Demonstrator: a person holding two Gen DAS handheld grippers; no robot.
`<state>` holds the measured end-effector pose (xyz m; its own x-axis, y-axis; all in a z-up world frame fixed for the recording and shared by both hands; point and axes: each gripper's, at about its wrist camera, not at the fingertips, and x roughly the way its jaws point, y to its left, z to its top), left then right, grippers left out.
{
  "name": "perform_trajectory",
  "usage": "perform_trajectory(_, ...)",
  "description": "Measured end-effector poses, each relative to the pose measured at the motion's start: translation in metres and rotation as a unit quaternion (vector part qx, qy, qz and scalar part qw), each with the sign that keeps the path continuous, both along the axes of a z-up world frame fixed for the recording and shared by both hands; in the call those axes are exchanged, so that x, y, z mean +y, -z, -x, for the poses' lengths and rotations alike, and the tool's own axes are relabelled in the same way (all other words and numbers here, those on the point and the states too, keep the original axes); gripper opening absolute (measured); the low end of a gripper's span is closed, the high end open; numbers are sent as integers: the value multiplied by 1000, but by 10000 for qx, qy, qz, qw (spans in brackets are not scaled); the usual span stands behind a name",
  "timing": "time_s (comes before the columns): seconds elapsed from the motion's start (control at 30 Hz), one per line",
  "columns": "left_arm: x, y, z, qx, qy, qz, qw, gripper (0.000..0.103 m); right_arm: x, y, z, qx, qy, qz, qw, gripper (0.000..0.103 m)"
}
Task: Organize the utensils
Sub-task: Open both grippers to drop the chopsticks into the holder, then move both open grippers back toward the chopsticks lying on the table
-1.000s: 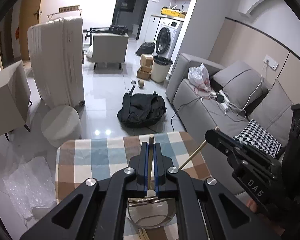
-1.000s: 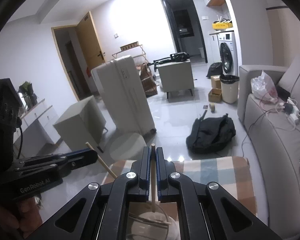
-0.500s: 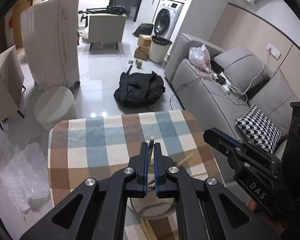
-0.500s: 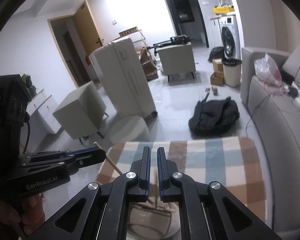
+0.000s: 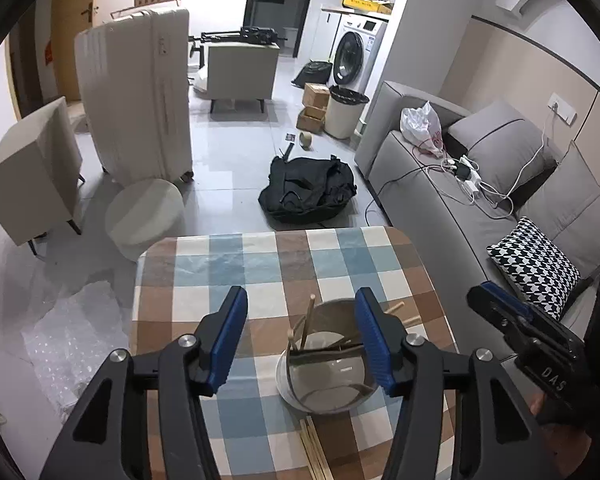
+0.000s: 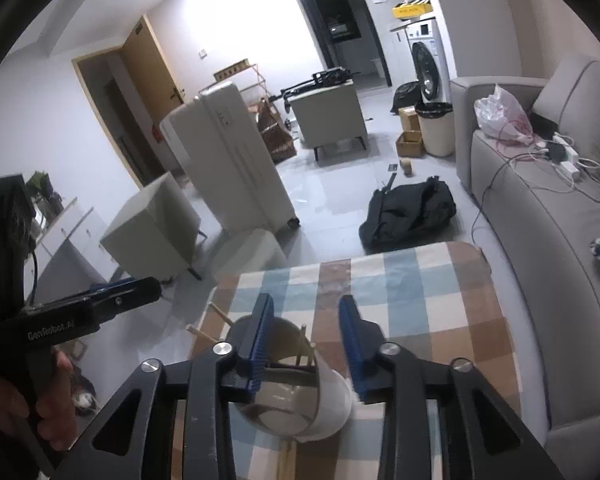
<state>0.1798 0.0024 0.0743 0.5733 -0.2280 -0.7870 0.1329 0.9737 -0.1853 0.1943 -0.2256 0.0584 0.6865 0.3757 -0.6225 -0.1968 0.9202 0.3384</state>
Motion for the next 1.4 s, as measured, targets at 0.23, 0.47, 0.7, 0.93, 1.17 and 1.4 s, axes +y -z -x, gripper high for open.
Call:
perform_trajectory(0.23,0,-13,27,-94,-170,-90,9998,53,-4,-23,32,-239,18,-37,9997,40)
perform_trajectory(0.47,1,-25,58,-392,-400,-59,9984,66,-3,-38,67,-418,-12,-62,9991,48)
perform_trajectory(0.7,-2,-30,81,-571,-423,-44,9975,73,-1,-46,101,-590,-69,-78,9982,58)
perform_trajectory(0.93,-1,-34,103,-861,-596,-123,9944,82,0,-53,129,-833,-146,-89,9964,70)
perform_trajectory(1.17,0,-28,123,-1008,-569,-193,9931,85,3,-52,155,-1052,-78,9,9944,88)
perform_trajectory(1.4,-4,-15,141,-1221,-717,-357,9893,85,6,-37,170,-989,-83,-15,9951,96)
